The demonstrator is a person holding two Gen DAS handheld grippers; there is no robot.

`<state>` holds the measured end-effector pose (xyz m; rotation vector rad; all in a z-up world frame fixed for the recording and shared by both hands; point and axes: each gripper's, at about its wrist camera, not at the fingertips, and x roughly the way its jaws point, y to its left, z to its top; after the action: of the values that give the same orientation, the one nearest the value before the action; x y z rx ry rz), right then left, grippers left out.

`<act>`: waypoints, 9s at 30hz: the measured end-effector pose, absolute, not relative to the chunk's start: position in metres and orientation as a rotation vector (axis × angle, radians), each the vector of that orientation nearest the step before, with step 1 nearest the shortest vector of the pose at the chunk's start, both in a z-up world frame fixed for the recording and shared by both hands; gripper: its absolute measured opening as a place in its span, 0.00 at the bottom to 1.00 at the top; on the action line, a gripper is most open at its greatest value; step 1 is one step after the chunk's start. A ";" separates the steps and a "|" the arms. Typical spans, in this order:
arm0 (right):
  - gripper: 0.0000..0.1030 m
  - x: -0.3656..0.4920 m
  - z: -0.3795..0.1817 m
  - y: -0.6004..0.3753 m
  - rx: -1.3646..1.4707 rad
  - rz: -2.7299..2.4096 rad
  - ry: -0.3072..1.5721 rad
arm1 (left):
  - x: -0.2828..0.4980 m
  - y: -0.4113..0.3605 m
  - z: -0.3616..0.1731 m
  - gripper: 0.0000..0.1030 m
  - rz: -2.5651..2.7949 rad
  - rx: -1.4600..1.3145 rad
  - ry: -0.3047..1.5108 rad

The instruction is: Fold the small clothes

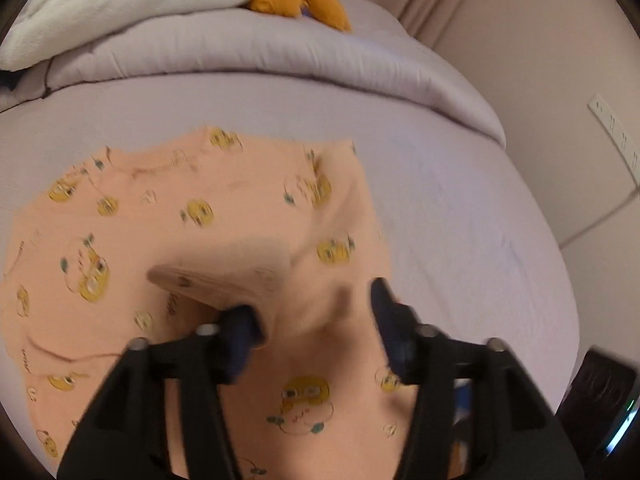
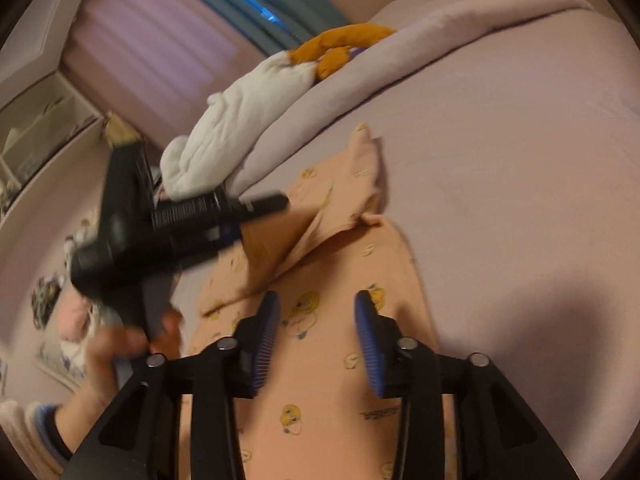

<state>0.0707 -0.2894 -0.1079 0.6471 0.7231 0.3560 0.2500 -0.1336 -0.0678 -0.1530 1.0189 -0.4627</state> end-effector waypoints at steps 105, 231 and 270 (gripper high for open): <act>0.42 0.096 -0.095 -0.284 0.438 0.248 0.889 | 0.029 0.069 -0.089 0.67 -0.328 -0.447 1.017; 0.48 0.029 -0.154 -0.295 0.705 0.581 1.055 | -0.017 0.087 -0.139 0.25 -0.529 -0.733 1.037; 0.07 0.039 -0.111 -0.286 0.842 0.726 0.725 | 0.003 0.092 -0.102 0.03 -0.615 -0.853 0.856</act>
<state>0.0388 -0.2862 -0.1112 0.8416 0.7251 0.7264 0.0028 0.0915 -0.1021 -0.8526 0.8564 -0.6148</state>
